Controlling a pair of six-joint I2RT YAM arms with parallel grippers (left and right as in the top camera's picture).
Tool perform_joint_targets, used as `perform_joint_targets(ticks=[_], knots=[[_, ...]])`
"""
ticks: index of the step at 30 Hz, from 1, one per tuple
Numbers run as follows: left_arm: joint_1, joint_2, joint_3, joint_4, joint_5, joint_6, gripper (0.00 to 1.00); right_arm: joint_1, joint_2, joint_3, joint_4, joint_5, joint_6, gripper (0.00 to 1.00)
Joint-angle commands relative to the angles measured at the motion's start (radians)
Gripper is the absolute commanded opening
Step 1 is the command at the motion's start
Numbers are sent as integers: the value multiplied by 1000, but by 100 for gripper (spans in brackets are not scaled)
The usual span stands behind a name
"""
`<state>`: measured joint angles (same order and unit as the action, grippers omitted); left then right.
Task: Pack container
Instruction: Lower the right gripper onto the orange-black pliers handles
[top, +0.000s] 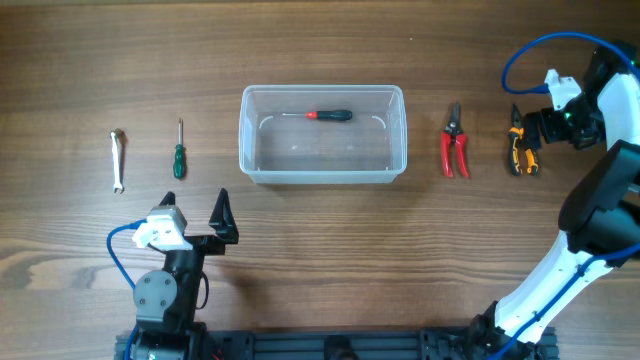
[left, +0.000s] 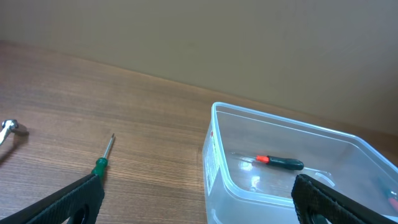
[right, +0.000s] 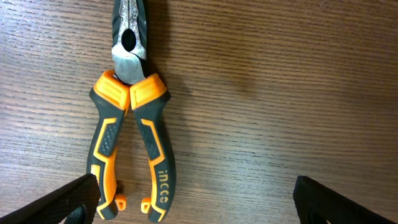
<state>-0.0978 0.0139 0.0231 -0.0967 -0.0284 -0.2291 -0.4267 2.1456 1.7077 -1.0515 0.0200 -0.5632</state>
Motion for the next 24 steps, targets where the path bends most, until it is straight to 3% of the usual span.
perform_joint_targets(ticks=[1, 24], knots=[[5, -6, -5, 3, 12, 9, 100, -6, 53, -15, 8, 10, -9, 100], [5, -6, -5, 3, 12, 9, 100, -11, 94, -15, 32, 47, 14, 100]])
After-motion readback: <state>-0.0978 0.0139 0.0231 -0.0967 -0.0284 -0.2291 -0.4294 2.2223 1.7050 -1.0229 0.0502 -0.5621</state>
